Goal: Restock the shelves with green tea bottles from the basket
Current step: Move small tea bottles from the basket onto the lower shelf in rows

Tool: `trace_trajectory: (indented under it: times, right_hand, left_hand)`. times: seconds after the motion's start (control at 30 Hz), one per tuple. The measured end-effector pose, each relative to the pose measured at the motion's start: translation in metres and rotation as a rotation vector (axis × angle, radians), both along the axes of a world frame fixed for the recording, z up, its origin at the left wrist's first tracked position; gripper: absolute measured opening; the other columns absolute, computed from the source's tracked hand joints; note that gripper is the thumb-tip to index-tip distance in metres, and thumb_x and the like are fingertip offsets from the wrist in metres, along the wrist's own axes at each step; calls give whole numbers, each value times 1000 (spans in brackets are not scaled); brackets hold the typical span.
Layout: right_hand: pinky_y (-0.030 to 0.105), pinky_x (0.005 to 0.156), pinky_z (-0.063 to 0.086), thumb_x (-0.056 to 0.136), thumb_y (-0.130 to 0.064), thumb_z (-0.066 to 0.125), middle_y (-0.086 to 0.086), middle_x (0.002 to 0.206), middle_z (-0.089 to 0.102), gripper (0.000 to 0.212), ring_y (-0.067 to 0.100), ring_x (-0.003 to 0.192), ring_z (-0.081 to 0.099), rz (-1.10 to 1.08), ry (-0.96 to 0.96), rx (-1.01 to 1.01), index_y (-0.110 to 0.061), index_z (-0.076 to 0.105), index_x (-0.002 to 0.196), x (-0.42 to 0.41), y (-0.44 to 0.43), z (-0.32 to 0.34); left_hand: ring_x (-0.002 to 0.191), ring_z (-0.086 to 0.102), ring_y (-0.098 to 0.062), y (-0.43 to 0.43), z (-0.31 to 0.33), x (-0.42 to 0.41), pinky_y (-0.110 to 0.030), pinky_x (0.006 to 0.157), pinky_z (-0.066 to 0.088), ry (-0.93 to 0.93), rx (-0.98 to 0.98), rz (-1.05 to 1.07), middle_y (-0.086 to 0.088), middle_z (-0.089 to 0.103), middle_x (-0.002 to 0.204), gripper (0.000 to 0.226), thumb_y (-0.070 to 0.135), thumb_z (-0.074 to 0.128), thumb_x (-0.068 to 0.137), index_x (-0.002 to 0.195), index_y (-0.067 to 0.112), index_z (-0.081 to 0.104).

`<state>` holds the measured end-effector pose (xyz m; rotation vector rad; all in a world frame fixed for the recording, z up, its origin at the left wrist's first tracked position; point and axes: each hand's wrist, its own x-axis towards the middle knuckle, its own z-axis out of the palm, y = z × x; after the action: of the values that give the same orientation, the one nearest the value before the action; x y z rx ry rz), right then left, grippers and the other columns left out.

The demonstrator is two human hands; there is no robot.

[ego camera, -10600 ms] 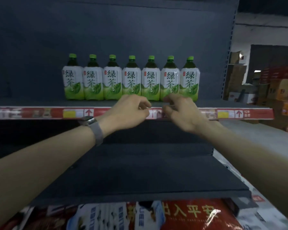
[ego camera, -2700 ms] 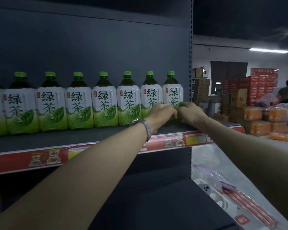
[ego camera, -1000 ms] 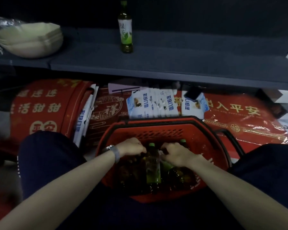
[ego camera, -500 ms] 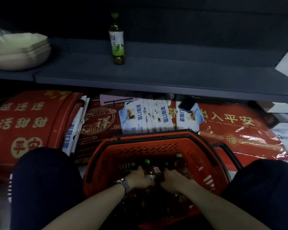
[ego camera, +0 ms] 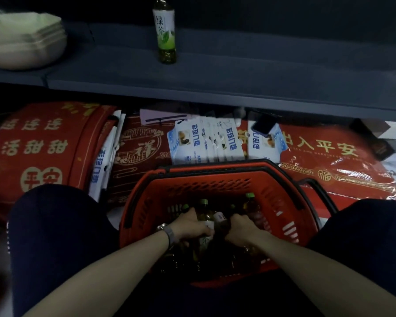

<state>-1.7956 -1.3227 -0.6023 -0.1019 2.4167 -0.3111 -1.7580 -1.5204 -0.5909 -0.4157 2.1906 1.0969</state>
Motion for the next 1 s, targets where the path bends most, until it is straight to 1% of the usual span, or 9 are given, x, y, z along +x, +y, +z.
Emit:
trace_trajectory:
  times: [0.2,0.33,0.43,0.6,0.7,0.8,0.9,0.93,1.0]
  right_hand:
    - [28,80,55,81,-53,74,12,118,73,54,29,109,72,-95,-60,-20,-9,71,113,4,10,-4]
    - [30,91,56,77,-50,83,15,134,67,81,28,121,69,-161,-82,-51,-3,57,137,6,16,-3]
    - [33,90,60,63,-58,85,11,130,67,101,24,113,70,-196,-97,-177,-3,47,139,7,18,3]
    - [25,67,62,79,-50,81,9,110,77,74,12,82,74,-249,-58,-417,-1,61,131,15,19,24]
    - [33,96,58,90,-15,78,17,125,73,37,29,113,72,-186,-31,-534,-3,70,125,27,12,63]
    - [40,103,50,82,9,80,28,128,69,42,43,126,63,-183,-38,-794,-5,68,120,34,6,104]
    - [33,91,61,40,-47,106,12,90,75,91,17,98,76,-258,-23,-979,-9,70,115,28,-1,136]
    - [36,89,62,33,-49,105,12,83,76,94,10,87,77,-279,-26,-1025,-16,72,115,28,-3,138]
    - [55,91,60,61,-20,94,11,95,79,60,19,93,77,-279,-29,-1005,-27,71,116,27,-7,132]
  left_hand:
    - [104,69,-17,-9,7,5,-36,74,64,-20,20,0,1,70,116,62,42,84,70,123,27,56]
    - [115,65,-22,-10,11,3,-35,89,58,-5,-11,-39,-4,67,127,89,51,85,63,136,11,53]
    - [107,58,-16,-9,22,1,-30,89,52,7,6,-42,9,57,111,54,35,84,78,115,26,46]
    - [108,63,-12,-15,39,-2,-34,95,53,156,75,20,8,67,118,65,39,88,67,123,27,56]
    - [108,67,-10,-18,53,-1,-36,100,55,270,124,49,9,72,116,67,45,90,61,120,33,61]
    - [107,70,-6,-21,74,1,-38,101,57,411,163,65,15,76,113,74,50,94,58,125,35,65]
    - [99,75,-4,-23,99,2,-38,96,60,535,206,101,19,78,109,71,51,98,58,122,37,70]
    - [97,75,-1,-22,108,2,-35,96,60,566,199,127,21,78,106,64,49,98,59,117,38,73]
    - [94,75,2,-21,122,2,-29,95,59,612,206,191,23,79,99,44,41,99,63,102,39,77]
